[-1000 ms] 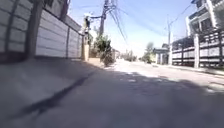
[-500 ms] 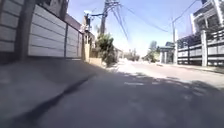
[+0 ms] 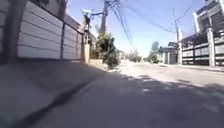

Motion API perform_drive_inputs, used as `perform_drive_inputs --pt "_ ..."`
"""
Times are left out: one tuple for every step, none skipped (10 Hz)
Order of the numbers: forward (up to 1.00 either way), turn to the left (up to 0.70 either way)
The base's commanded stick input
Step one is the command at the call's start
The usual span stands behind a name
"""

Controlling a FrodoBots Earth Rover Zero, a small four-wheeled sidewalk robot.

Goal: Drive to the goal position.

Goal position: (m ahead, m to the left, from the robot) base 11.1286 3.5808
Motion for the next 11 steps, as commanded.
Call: perform_drive_inputs --pt "1.00 -0.24" --pt "1.00 0.00" --pt "1.00 0.00" --pt "1.00 0.00" --pt "1.00 0.00" --pt "1.00 0.00" --pt "1.00 0.00" --pt "1.00 -0.01" --pt "1.00 -0.03" --pt "1.00 -0.39" --pt "1.00 -0.32"
